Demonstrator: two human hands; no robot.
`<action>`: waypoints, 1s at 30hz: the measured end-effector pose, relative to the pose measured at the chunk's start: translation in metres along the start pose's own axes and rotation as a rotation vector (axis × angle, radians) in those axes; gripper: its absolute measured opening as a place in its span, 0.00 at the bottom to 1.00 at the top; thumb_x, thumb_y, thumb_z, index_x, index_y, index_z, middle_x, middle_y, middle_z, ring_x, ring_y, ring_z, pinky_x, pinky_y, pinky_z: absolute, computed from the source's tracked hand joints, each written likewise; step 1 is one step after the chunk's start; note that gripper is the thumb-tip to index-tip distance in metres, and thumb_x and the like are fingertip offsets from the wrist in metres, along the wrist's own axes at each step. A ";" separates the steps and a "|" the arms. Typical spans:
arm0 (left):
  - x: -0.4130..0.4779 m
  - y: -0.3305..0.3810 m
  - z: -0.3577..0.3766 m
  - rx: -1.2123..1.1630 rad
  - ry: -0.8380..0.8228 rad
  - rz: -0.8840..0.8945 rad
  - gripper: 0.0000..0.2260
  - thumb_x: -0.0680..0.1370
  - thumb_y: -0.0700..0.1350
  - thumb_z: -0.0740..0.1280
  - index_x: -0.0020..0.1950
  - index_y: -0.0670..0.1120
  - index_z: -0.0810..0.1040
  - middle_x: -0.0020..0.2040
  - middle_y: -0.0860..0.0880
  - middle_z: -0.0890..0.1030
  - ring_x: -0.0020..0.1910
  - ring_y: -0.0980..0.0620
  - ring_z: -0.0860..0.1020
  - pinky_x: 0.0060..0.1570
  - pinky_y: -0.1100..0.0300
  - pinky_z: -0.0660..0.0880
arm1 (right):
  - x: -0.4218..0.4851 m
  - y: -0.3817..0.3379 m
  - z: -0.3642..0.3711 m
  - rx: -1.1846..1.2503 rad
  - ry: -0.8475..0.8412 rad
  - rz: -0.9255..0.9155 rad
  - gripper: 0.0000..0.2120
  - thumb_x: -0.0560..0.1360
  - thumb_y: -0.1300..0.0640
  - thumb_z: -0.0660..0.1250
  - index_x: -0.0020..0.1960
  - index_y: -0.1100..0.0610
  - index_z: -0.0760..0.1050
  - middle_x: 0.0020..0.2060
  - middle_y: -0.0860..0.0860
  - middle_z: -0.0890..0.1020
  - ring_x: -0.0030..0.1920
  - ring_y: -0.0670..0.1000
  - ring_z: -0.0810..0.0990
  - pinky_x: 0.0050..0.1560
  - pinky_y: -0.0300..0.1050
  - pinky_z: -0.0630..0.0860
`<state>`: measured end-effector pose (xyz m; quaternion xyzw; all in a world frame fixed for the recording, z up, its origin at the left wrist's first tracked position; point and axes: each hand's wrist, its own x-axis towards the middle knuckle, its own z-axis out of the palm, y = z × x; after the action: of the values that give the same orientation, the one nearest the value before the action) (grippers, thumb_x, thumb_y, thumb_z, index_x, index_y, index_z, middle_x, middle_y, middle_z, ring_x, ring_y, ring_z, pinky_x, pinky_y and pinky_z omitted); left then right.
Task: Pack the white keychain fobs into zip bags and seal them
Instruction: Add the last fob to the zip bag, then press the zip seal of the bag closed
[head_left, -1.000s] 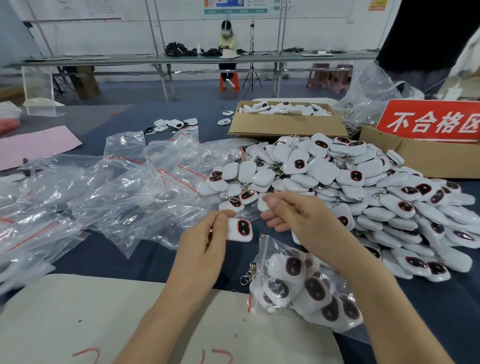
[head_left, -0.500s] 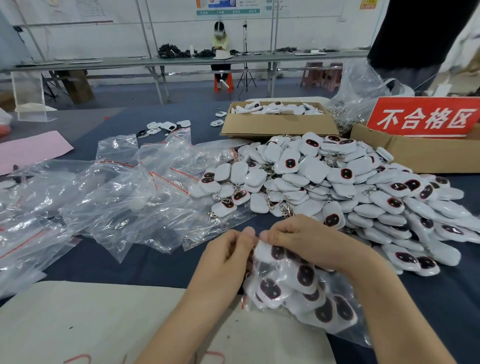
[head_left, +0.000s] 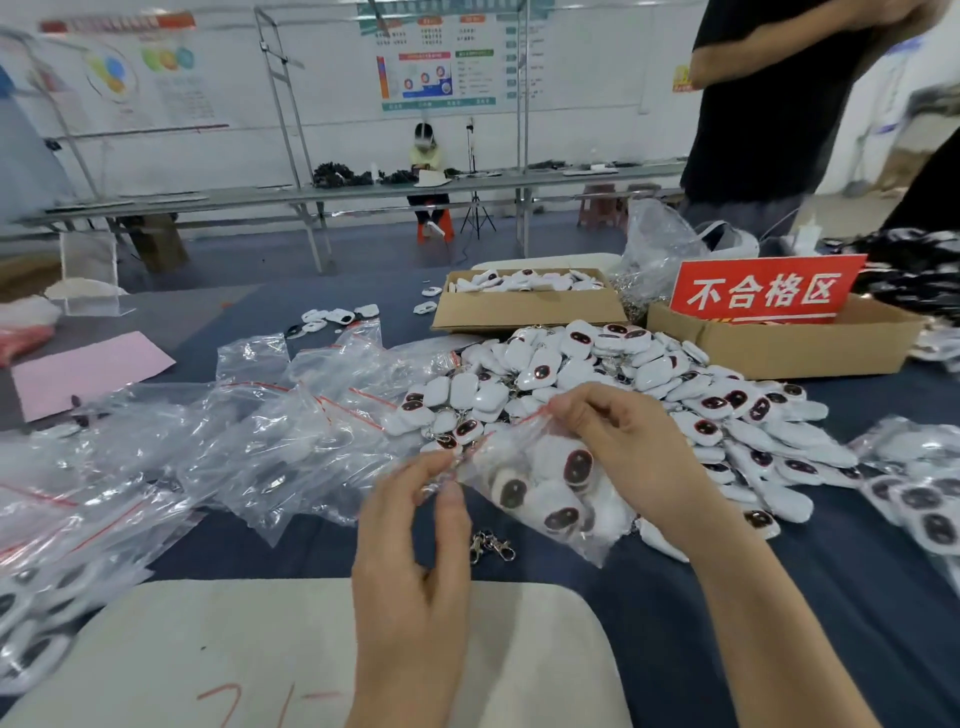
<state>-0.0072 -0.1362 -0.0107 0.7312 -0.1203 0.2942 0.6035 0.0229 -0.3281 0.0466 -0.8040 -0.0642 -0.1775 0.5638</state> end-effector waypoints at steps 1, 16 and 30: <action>0.000 0.005 -0.002 -0.076 0.011 -0.118 0.08 0.81 0.56 0.67 0.59 0.61 0.79 0.59 0.62 0.80 0.59 0.61 0.79 0.50 0.76 0.72 | -0.003 -0.006 0.001 0.027 0.048 -0.018 0.11 0.81 0.53 0.66 0.42 0.45 0.82 0.37 0.39 0.85 0.39 0.36 0.82 0.41 0.27 0.73; 0.039 0.076 -0.041 -0.015 -0.175 -0.051 0.07 0.79 0.43 0.71 0.44 0.55 0.84 0.43 0.66 0.84 0.44 0.67 0.79 0.44 0.74 0.72 | -0.055 -0.049 0.025 0.498 0.303 0.085 0.12 0.81 0.51 0.64 0.45 0.54 0.84 0.43 0.50 0.87 0.47 0.52 0.87 0.45 0.40 0.82; 0.037 0.053 -0.067 0.141 -0.252 -0.095 0.05 0.80 0.47 0.70 0.45 0.54 0.83 0.42 0.63 0.84 0.42 0.60 0.79 0.41 0.73 0.71 | -0.078 -0.039 0.038 0.202 0.304 0.037 0.08 0.80 0.47 0.65 0.42 0.42 0.80 0.36 0.44 0.85 0.36 0.41 0.82 0.38 0.31 0.75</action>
<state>-0.0249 -0.0784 0.0602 0.8077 -0.1397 0.1789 0.5441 -0.0535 -0.2718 0.0414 -0.7083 0.0193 -0.2791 0.6481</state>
